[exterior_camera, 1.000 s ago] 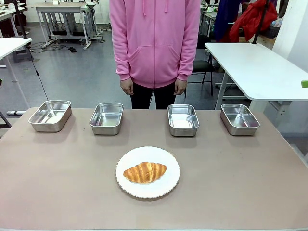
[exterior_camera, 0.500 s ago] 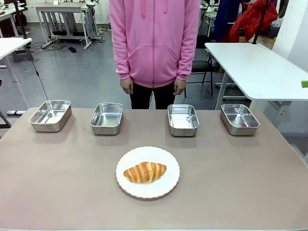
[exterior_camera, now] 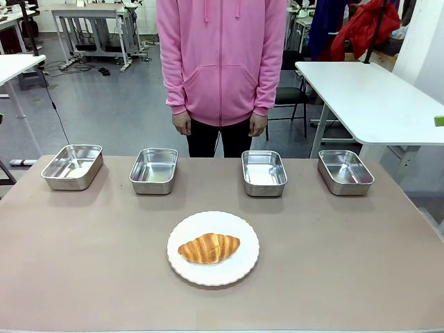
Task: Place the bread in the container.
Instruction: Place the Butter Roll into the Airtight Container indicated by the human.
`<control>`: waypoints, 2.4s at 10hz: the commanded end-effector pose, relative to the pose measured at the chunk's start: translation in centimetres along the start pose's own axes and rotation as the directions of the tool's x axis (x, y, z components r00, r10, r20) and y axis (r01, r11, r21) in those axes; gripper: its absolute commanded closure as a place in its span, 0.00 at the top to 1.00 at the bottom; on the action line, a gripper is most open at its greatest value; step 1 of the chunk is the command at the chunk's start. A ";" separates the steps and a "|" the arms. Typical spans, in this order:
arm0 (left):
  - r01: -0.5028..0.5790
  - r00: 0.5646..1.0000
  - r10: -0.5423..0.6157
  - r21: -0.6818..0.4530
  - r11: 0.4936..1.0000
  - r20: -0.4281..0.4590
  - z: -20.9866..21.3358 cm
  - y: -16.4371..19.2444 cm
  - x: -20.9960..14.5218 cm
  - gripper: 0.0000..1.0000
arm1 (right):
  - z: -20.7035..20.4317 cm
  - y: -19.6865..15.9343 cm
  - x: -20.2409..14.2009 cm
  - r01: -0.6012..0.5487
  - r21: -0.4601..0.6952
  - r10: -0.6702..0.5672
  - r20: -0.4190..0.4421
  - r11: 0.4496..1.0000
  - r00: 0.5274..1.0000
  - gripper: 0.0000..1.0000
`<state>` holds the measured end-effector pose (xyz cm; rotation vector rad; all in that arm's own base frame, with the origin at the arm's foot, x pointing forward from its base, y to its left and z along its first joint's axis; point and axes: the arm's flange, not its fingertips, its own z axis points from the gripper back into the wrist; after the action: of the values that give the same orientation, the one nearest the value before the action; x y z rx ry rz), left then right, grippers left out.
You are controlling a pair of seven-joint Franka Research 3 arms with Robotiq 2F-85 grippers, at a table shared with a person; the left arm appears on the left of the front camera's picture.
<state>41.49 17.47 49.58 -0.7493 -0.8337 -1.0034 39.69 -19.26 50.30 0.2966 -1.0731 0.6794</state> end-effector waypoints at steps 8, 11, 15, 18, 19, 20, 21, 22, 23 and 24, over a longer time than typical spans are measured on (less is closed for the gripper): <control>0.008 1.000 -0.008 0.001 1.000 0.002 0.1 -0.2 0.2 1.00 | 0.1 0.2 0.1 -0.013 0.003 0.013 0.005 1.000 1.000 1.00; 0.008 1.000 -0.008 0.001 1.000 0.002 0.1 -0.2 0.2 1.00 | 0.1 0.2 0.1 -0.013 0.003 0.013 0.005 1.000 1.000 1.00; 0.008 1.000 -0.008 0.001 1.000 0.002 0.1 -0.2 0.2 1.00 | 0.1 0.2 0.1 -0.013 0.003 0.013 0.005 1.000 1.000 1.00; 0.008 1.000 -0.008 0.001 1.000 0.002 0.1 -0.2 0.2 1.00 | 0.1 0.2 0.1 -0.013 0.003 0.013 0.005 1.000 1.000 1.00; 0.008 1.000 -0.008 0.001 1.000 0.002 0.1 -0.2 0.2 1.00 | 0.1 0.2 0.1 -0.013 0.003 0.013 0.005 1.000 1.000 1.00; 0.008 1.000 -0.008 0.001 1.000 0.002 0.1 -0.2 0.2 1.00 | 0.1 0.2 0.1 -0.013 0.003 0.013 0.005 1.000 1.000 1.00; 0.008 1.000 -0.008 0.001 1.000 0.002 0.1 -0.2 0.2 1.00 | 0.1 0.2 0.1 -0.013 0.003 0.013 0.005 1.000 1.000 1.00; 0.008 1.000 -0.008 0.001 1.000 0.002 0.1 -0.2 0.2 1.00 | 0.1 0.2 0.1 -0.013 0.003 0.013 0.005 1.000 1.000 1.00; 0.008 1.000 -0.008 0.001 1.000 0.002 0.1 -0.2 0.2 1.00 | 0.1 0.2 0.1 -0.013 0.003 0.013 0.005 1.000 1.000 1.00; 0.008 1.000 -0.008 0.001 1.000 0.002 0.1 -0.2 0.2 1.00 | 0.1 0.2 0.1 -0.013 0.003 0.013 0.005 1.000 1.000 1.00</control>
<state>41.49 17.47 49.58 -0.7493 -0.8337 -1.0034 39.69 -19.26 50.30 0.2966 -1.0731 0.6794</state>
